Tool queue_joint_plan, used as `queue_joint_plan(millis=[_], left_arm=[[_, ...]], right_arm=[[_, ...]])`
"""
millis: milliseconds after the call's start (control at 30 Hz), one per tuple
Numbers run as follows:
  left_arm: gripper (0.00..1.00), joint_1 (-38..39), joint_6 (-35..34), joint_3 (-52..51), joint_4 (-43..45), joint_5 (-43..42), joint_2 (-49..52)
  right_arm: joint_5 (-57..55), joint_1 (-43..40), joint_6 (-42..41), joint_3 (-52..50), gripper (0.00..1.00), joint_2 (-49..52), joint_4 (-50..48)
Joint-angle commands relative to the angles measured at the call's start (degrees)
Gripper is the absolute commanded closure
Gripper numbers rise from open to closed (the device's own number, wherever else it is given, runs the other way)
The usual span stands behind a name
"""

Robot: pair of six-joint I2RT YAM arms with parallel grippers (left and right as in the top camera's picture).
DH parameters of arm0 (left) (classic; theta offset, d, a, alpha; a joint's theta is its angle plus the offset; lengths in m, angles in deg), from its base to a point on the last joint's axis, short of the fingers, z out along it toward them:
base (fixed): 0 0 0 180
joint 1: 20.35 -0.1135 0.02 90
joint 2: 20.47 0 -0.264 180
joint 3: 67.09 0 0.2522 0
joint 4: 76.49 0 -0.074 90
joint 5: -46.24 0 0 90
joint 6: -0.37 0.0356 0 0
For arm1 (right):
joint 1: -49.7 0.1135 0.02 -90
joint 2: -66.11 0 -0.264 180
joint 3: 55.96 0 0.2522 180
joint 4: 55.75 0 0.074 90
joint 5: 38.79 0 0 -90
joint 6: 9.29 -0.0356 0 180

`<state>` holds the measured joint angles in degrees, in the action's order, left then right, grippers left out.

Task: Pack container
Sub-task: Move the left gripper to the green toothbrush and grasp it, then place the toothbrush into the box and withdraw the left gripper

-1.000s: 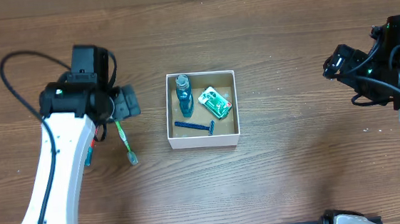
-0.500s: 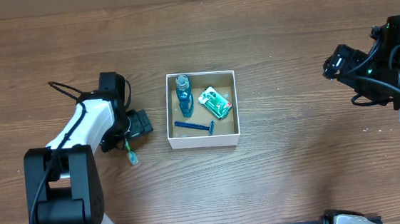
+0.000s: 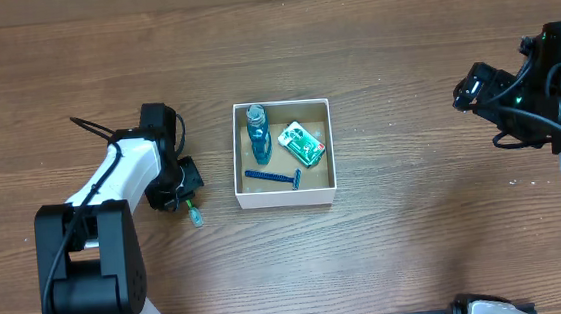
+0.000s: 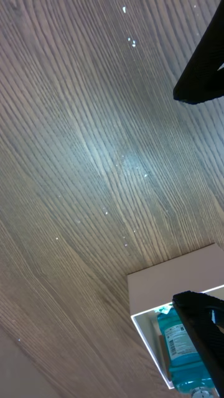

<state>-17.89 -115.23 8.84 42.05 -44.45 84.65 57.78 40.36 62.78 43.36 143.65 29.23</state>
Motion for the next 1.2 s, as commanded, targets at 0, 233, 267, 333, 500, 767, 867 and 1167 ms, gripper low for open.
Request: queue_joint_plan(millis=[0,233,267,333,500,767,867,1167], left_arm=[[0.96,-0.7,-0.3,-0.2,-0.5,-0.4,0.6],[0.96,1.7,4.3,10.6,-4.4,-0.3,-11.6],[0.96,3.7,6.5,12.8,-4.7,-0.4,-15.1],[0.96,8.6,11.6,15.2,-4.0,-0.4,-20.3],[0.96,24.7,29.6,15.8,-0.6,2.6,-26.1],[0.96,32.3,38.5,15.8,-1.0,2.7,-12.7],[0.96,31.4,38.4,15.8,-1.1,2.8,-7.2],[0.36,31.3,33.4,21.6,-7.6,4.7,-4.2]], right_arm=[[-0.5,0.0,0.4,-0.1,0.01,-0.2,-0.2],[-0.5,0.0,0.4,-0.1,0.01,-0.2,-0.2],[-0.5,0.0,0.4,-0.1,0.01,-0.2,-0.2],[-0.5,0.0,0.4,-0.1,0.01,-0.2,-0.2],[-0.5,0.0,0.4,-0.1,0.01,-0.2,-0.2],[-0.4,0.0,0.4,-0.1,0.01,-0.2,-0.1],[-0.5,0.0,0.4,-0.1,0.01,-0.2,0.0],[-0.5,0.0,0.4,-0.1,0.01,-0.2,0.0]])
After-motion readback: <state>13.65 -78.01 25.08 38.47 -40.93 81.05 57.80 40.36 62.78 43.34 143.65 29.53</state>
